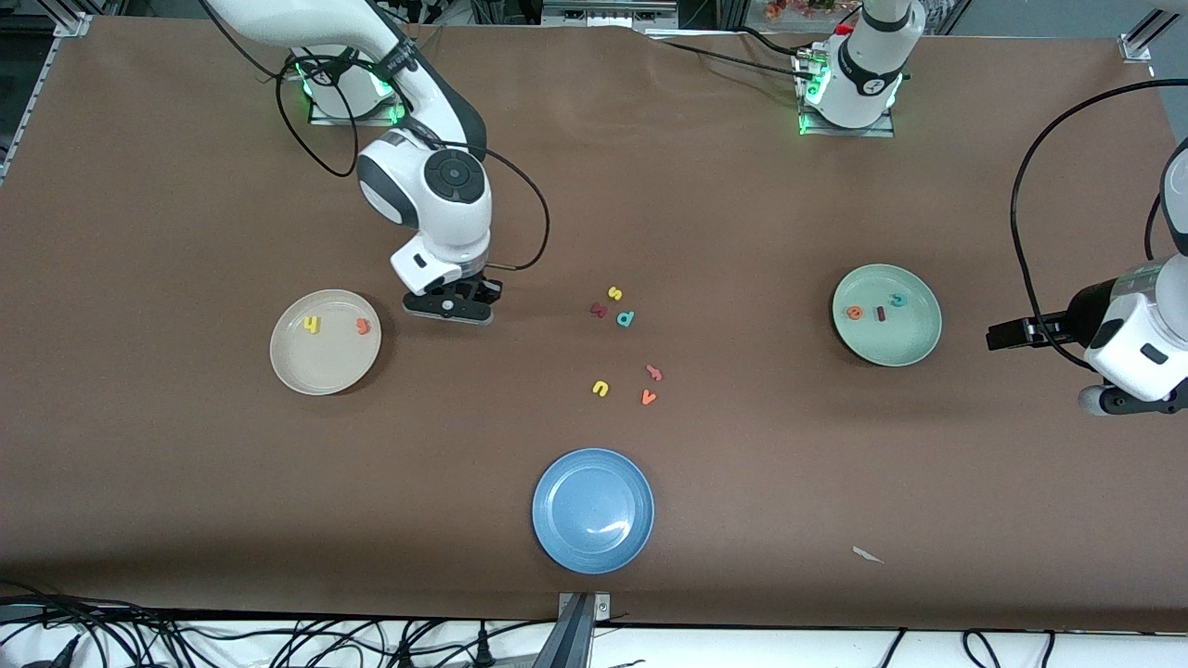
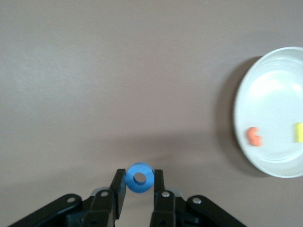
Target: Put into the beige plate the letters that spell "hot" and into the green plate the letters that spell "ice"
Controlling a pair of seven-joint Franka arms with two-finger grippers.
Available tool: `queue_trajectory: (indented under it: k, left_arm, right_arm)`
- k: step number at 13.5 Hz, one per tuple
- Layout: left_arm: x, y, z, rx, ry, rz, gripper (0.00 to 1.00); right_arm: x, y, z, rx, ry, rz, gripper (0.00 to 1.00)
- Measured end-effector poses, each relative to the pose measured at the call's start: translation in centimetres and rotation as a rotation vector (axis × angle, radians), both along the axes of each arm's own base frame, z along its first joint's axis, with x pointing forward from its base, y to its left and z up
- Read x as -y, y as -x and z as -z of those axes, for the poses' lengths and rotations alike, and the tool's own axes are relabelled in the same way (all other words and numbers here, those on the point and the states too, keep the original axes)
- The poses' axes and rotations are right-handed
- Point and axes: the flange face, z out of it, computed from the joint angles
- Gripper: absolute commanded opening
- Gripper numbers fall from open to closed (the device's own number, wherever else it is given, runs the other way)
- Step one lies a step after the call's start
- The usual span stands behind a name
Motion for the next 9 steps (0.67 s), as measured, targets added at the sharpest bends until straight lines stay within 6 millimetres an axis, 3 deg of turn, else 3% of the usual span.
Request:
queue_trajectory:
  k: [4, 7, 9]
  left_arm:
    - [0.1, 0.0, 0.0, 0.003, 0.0, 0.002, 1.0]
    - [0.1, 0.0, 0.0, 0.002, 0.0, 0.003, 1.0]
    - [0.2, 0.0, 0.3, -0.004, 0.0, 0.004, 1.0]
  right_arm:
    - [6.8, -2.3, -3.4, -0.106, 0.059, -0.12, 0.22]
    - [14.1, -4.8, -3.8, -0.165, 0.094, -0.177, 0.22]
    - [17.7, -5.9, -3.8, -0.19, 0.104, -0.199, 0.23]
